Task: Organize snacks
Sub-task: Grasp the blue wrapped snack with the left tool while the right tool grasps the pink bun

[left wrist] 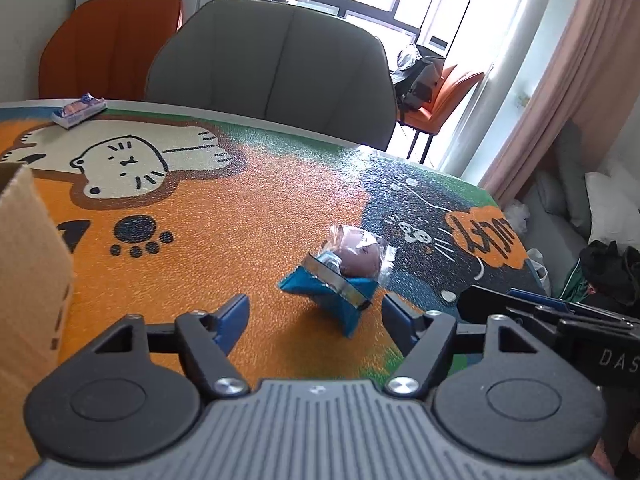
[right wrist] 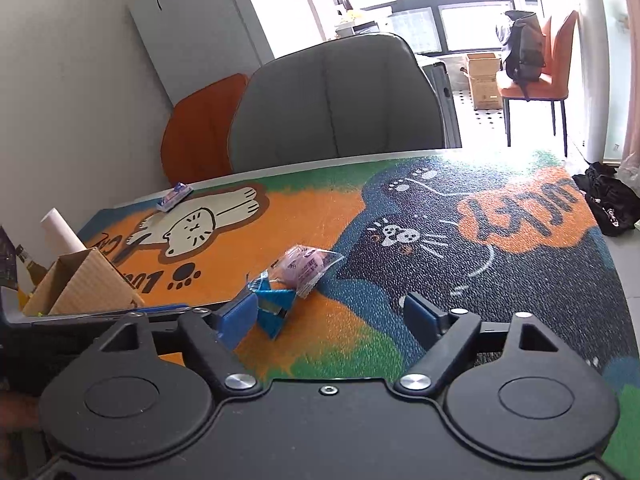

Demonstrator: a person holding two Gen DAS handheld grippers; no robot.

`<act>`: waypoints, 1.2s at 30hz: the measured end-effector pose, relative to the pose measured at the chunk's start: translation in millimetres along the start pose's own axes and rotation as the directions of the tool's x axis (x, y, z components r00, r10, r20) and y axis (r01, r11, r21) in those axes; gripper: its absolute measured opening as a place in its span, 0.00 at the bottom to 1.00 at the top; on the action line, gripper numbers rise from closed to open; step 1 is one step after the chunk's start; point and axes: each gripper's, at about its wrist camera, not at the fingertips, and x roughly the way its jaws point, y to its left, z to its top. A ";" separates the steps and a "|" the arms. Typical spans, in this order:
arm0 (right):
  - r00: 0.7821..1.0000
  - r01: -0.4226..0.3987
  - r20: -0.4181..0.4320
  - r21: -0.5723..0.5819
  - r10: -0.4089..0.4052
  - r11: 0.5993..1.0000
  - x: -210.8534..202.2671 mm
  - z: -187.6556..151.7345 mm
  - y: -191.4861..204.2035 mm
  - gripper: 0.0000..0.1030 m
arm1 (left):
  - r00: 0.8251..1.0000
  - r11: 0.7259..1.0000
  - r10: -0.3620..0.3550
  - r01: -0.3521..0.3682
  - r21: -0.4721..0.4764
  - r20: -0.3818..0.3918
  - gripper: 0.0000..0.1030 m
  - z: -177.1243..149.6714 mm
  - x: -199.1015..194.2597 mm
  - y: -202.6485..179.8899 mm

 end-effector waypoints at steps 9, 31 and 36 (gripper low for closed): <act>1.000 -0.002 -0.010 -0.008 0.002 1.000 16.9 11.5 -1.2 0.73 | 1.000 1.000 -0.014 0.014 -0.026 -0.018 0.64 8.2 31.4 0.9; 0.999 -0.014 -0.035 -0.053 0.012 0.999 62.8 25.2 21.2 0.73 | 0.999 0.996 0.039 -0.037 -0.076 0.018 0.38 15.0 15.7 37.3; 0.999 0.017 -0.025 -0.098 -0.020 0.995 74.2 29.5 28.1 0.85 | 0.997 0.993 0.078 -0.075 -0.091 0.022 0.38 15.7 11.2 49.9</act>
